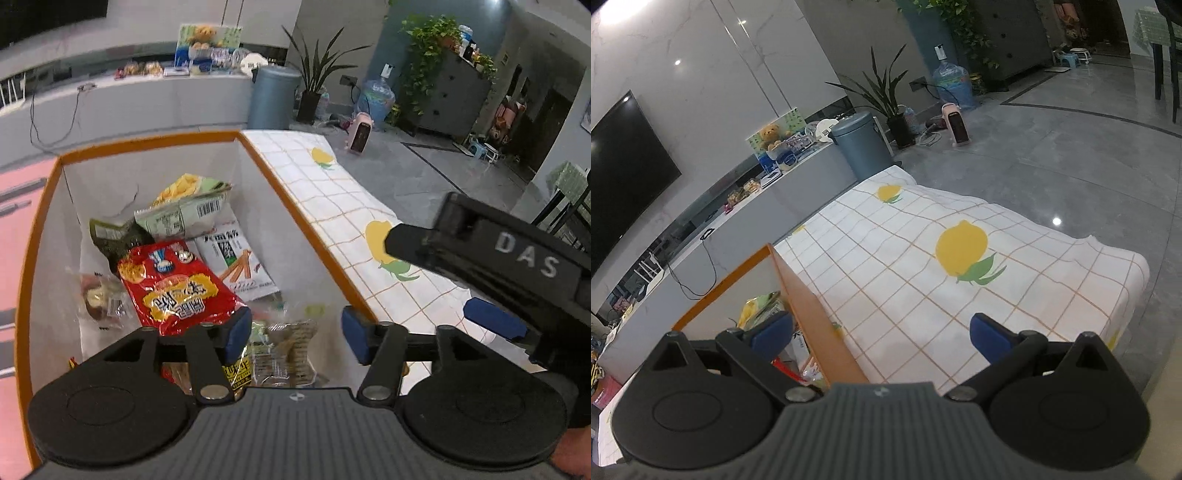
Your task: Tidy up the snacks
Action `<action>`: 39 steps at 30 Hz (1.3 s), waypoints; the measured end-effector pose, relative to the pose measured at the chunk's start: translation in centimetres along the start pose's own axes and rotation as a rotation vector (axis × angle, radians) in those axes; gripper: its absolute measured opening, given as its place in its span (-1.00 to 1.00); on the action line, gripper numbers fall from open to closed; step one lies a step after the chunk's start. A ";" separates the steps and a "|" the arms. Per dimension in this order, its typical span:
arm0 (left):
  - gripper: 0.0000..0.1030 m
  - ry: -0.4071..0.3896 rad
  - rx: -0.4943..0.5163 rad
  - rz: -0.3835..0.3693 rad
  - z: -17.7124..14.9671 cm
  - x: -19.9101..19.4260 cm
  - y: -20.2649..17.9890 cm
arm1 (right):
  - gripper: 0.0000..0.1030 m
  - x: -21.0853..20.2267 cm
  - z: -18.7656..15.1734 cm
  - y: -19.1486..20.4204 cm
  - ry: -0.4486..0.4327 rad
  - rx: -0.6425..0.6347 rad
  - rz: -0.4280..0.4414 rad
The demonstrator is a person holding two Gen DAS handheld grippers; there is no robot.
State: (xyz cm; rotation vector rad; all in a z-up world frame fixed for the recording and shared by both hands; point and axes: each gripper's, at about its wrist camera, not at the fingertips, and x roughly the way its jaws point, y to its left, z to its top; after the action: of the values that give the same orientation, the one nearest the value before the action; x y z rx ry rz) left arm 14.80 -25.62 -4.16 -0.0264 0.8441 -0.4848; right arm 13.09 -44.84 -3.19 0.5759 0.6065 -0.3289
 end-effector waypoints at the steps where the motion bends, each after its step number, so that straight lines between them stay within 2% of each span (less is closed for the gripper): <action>1: 0.39 -0.009 0.010 0.007 0.1 -0.2 -0.2 | 0.93 -0.1 0.0 0.1 -0.005 -0.001 0.004; 5: 0.56 -0.047 0.043 0.039 0.5 -1.4 -0.8 | 0.93 -0.5 -0.1 0.3 -0.034 0.009 0.012; 9: 0.66 -0.084 0.043 0.080 0.7 -2.7 -0.8 | 0.93 -0.4 -0.1 -0.8 -0.067 0.081 -0.065; 13: 0.72 -0.115 0.070 0.131 1.0 -4.0 -1.2 | 0.93 0.0 0.1 -2.0 -0.059 0.130 -0.067; 18: 0.72 -0.130 0.112 0.175 0.8 -5.9 -1.0 | 0.94 1.0 -0.2 -1.3 -0.019 0.042 -0.077; 20: 0.72 -0.135 0.092 0.187 0.5 -6.8 -0.3 | 0.94 0.7 -0.2 -0.8 -0.032 0.006 -0.052; 24: 0.71 -0.150 0.033 0.245 0.1 -8.7 0.9 | 0.94 -0.9 0.3 0.5 -0.073 -0.032 0.064; 27: 0.72 -0.157 -0.029 0.295 -0.4 -10.5 1.8 | 0.94 -3.1 -0.6 2.1 -0.046 -0.100 0.057; 32: 0.71 -0.138 -0.080 0.296 -1.1 -13.3 3.3 | 0.94 -7.3 -3.6 4.1 0.009 -0.198 0.042; 35: 0.71 -0.130 -0.092 0.289 -1.4 -14.9 3.6 | 0.94 -9.5 -4.4 5.0 0.037 -0.260 -0.004; 37: 0.72 -0.121 -0.086 0.286 -1.6 -15.8 3.5 | 0.94 -10.6 -4.4 5.0 0.083 -0.247 0.002; 39: 0.71 -0.107 -0.066 0.286 -1.8 -16.6 3.2 | 0.94 -11.4 -4.1 4.6 0.148 -0.200 0.045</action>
State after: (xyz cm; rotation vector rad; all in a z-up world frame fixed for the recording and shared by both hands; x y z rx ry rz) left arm 5.44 -15.50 5.73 0.0072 0.7440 -0.1849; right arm 4.46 -37.34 2.95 0.4232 0.7582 -0.1812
